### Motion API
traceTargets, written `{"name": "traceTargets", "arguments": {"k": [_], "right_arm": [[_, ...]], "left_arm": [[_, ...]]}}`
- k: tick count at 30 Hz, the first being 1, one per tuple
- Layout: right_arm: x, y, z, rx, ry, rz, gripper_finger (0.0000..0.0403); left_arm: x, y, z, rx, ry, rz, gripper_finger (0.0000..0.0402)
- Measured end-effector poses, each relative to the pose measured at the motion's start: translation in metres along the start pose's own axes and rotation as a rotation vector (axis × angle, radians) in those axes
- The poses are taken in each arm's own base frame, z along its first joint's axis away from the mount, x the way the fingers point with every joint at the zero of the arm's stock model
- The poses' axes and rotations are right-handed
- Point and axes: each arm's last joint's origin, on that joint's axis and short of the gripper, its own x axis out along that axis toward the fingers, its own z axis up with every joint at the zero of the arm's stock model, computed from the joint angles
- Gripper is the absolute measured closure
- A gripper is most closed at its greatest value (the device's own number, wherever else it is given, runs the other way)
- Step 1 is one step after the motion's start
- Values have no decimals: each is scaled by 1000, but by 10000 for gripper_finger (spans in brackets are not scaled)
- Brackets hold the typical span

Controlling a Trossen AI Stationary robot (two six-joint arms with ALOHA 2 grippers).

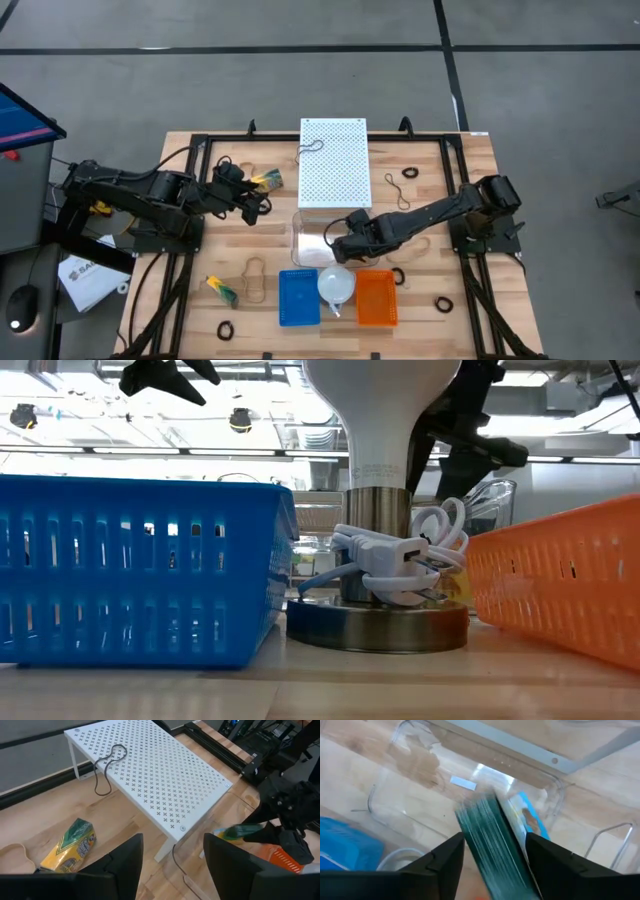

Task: Pick & Place Office Desk Supplies
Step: Put the crayon box into the transparent bin

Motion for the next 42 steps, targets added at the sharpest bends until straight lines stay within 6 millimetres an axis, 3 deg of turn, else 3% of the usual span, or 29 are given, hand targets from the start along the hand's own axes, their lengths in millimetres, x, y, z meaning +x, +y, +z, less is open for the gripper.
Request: {"name": "traceTargets", "arguments": {"k": [17,25,32,38,42], "right_arm": [[-5,1,-1,-15,-10,9,242],[-3,19,17,-44,-109,188,247],[-2,19,31,-56,-139,216,247],[-15,12,32,-64,-146,204,249],[-35,0,30,-35,-212,158,255]], "left_arm": [[0,0,0,0,0,0,202],[0,0,0,-4,1,0,202],[0,0,0,-10,1,0,202],[0,1,-1,1,10,9,202],[-1,5,-4,29,37,35,202]]}}
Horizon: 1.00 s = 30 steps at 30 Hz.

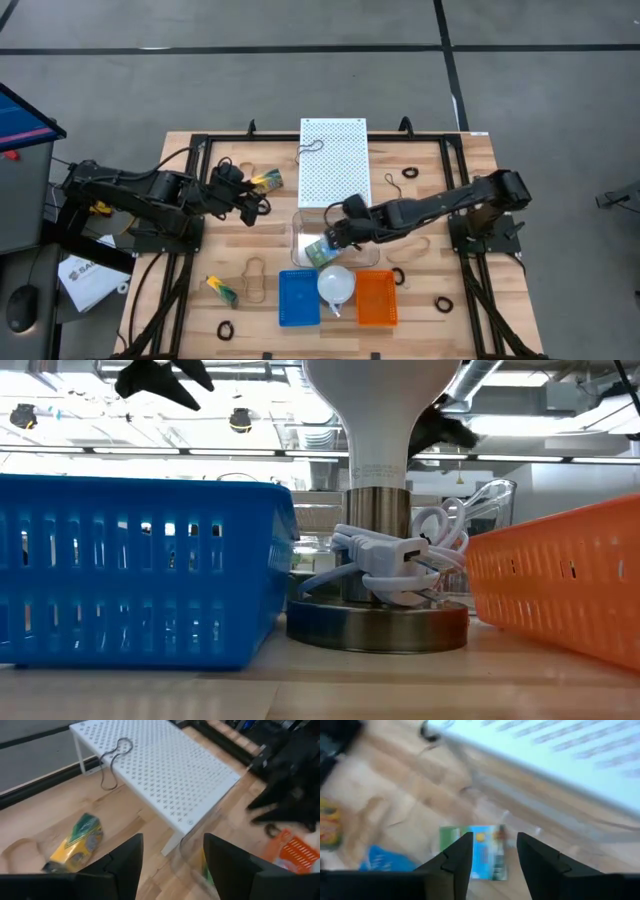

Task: Pick & Place Office Desk Supplies
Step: Put the crayon box into the transparent bin

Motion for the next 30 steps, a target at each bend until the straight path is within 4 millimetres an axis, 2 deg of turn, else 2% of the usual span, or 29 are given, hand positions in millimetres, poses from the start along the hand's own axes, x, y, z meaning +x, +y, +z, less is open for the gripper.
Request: {"name": "traceTargets", "arguments": {"k": [4,8,14,20,25,30], "right_arm": [[-28,-13,2,52,-74,-46,262],[-56,-22,5,80,-121,-17,263],[-85,-31,6,52,-139,46,244],[-105,-48,9,33,-131,36,209],[-120,-64,14,47,-127,22,180],[-133,-76,18,60,-129,35,171]], "left_arm": [[-6,11,-5,20,57,47,202],[-12,25,-10,42,165,74,202],[-7,33,-6,184,291,-23,186],[28,45,10,322,380,-35,134],[69,67,24,420,431,65,92],[110,90,31,499,511,56,68]]}}
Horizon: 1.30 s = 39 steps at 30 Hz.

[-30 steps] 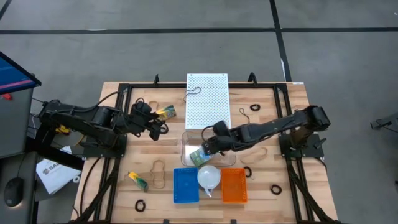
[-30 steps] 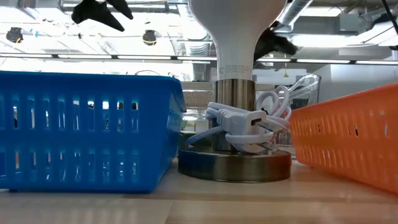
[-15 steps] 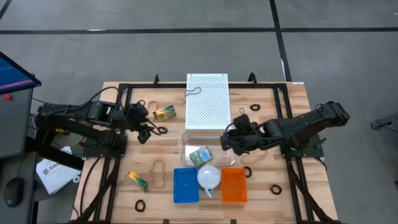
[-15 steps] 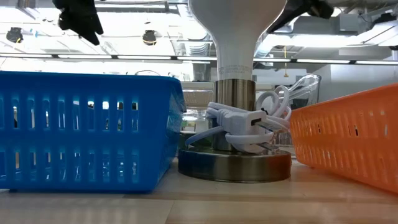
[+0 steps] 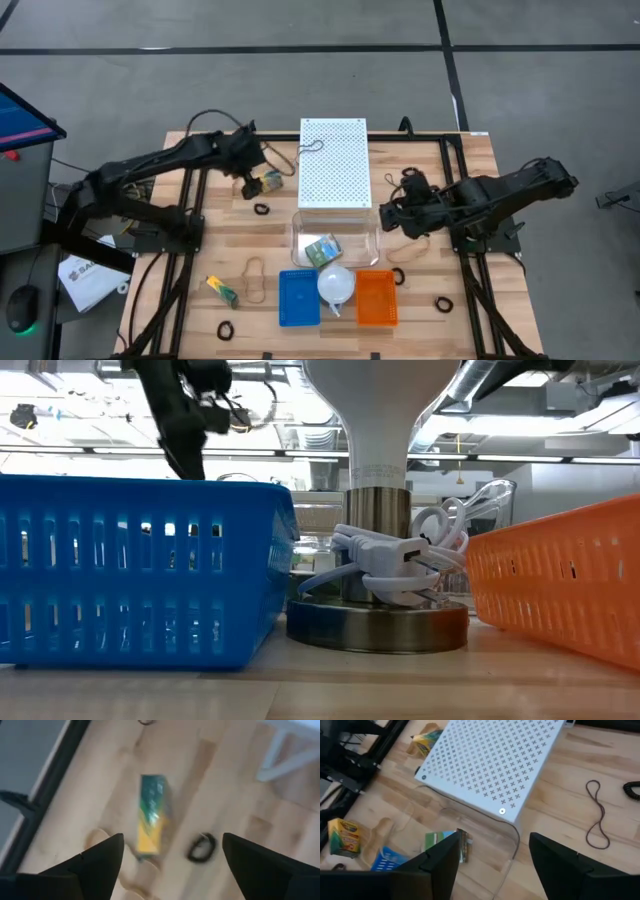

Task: Pick & Place Office Desk Supplies
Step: Put the crayon box into the transparent bin

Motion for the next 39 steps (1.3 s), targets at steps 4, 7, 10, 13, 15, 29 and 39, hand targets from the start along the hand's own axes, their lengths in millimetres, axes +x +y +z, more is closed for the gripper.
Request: {"name": "traceTargets", "arguments": {"k": [4,7,10,13,15,29,39], "right_arm": [[-6,-4,3,12,-3,19,170],[-9,-6,3,19,0,22,172],[-10,-6,0,20,6,15,175],[-11,-7,-2,30,12,12,176],[-12,-7,-4,44,15,16,176],[-16,-8,-9,79,23,10,177],[-16,-8,-9,71,23,6,177]], "left_arm": [[26,16,7,33,36,-9,65],[45,26,9,26,69,-63,66],[63,32,12,29,91,-85,66],[79,35,14,44,109,-95,66],[90,36,14,41,132,-118,66],[133,35,9,24,243,-150,152],[132,39,9,-58,238,-162,324]]}}
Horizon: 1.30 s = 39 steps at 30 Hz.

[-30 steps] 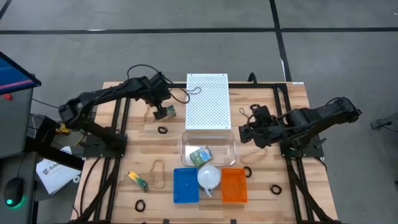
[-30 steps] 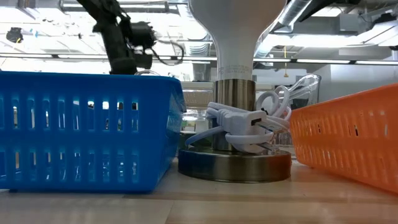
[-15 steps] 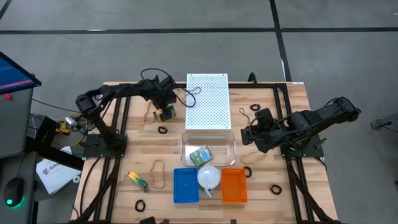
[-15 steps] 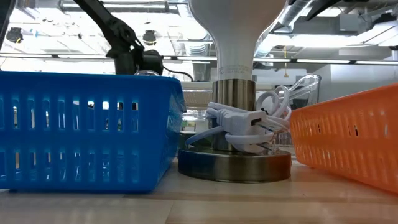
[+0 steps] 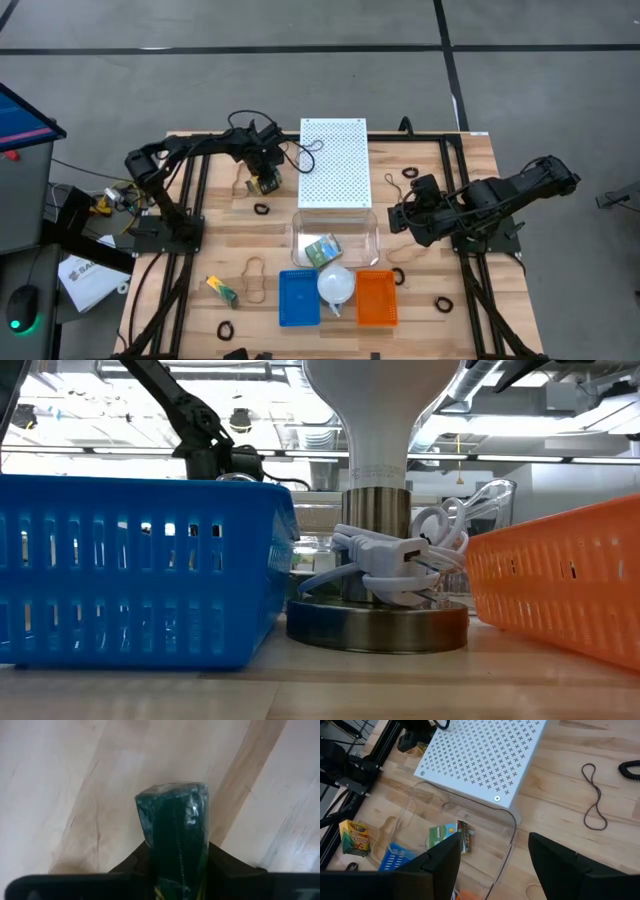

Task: Pick & Place Office Desk Supplies
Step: Put the crayon box into the transparent bin

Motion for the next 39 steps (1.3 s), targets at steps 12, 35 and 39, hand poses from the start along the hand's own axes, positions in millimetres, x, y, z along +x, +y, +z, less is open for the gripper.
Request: {"name": "traceTargets", "arguments": {"k": [12,35,39], "right_arm": [[0,0,1,-1,-19,-2,177],[0,1,2,-48,-80,0,177],[0,1,3,-46,-94,4,177]], "left_arm": [[-77,-25,-22,17,-167,-140,324],[-145,-195,-27,39,-697,-347,324],[-123,-207,-5,24,-747,-330,324]]}}
